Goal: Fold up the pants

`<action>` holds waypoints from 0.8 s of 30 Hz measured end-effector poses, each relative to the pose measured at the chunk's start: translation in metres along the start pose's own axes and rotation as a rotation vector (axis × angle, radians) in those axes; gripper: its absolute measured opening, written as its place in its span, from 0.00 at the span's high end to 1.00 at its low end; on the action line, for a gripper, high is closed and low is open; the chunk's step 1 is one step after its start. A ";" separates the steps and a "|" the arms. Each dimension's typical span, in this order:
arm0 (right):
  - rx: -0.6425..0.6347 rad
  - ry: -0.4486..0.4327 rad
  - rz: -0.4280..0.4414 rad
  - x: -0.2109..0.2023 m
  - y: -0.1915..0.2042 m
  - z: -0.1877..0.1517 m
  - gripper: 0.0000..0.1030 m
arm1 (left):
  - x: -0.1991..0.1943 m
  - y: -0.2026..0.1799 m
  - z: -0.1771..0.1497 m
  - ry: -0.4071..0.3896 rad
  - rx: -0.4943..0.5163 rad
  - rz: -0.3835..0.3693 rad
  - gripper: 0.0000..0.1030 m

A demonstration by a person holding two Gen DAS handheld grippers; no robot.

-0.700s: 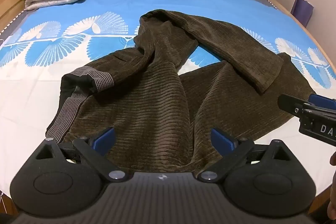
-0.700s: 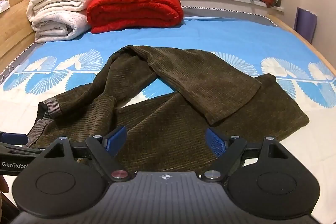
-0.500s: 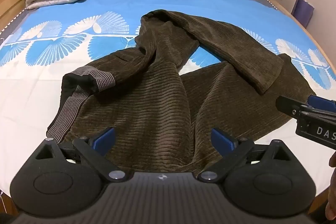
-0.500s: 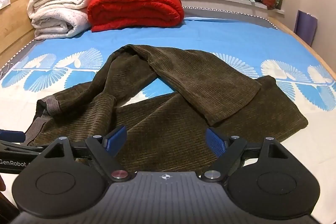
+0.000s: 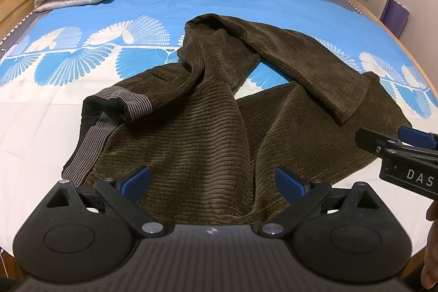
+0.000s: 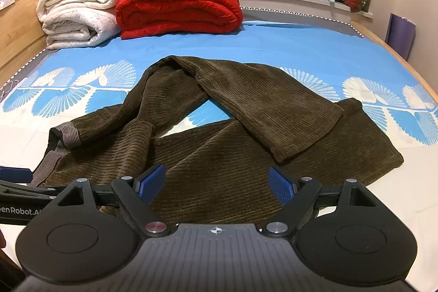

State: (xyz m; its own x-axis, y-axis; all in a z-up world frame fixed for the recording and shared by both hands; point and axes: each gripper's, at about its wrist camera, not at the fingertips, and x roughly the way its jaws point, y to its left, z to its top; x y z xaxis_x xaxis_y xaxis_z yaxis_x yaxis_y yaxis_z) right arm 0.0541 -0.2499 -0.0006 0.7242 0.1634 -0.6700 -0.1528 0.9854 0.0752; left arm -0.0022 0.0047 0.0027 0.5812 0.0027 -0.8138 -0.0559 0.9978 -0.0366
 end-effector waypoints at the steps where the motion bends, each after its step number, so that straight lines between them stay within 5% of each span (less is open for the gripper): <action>1: 0.000 -0.002 0.001 0.000 0.000 0.000 0.19 | 0.000 0.000 0.000 -0.001 0.000 -0.001 0.04; 14: 0.009 -0.018 0.018 -0.001 0.000 -0.001 0.18 | 0.001 0.001 0.000 -0.004 0.006 0.002 0.02; 24: -0.013 -0.015 0.008 0.002 0.001 -0.001 0.01 | 0.009 0.004 -0.001 0.052 0.004 0.008 0.01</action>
State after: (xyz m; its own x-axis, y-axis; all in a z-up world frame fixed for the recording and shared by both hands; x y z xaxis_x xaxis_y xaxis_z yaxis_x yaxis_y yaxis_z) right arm 0.0544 -0.2487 -0.0026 0.7330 0.1716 -0.6582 -0.1666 0.9835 0.0709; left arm 0.0015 0.0088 -0.0052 0.5374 0.0074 -0.8433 -0.0567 0.9980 -0.0274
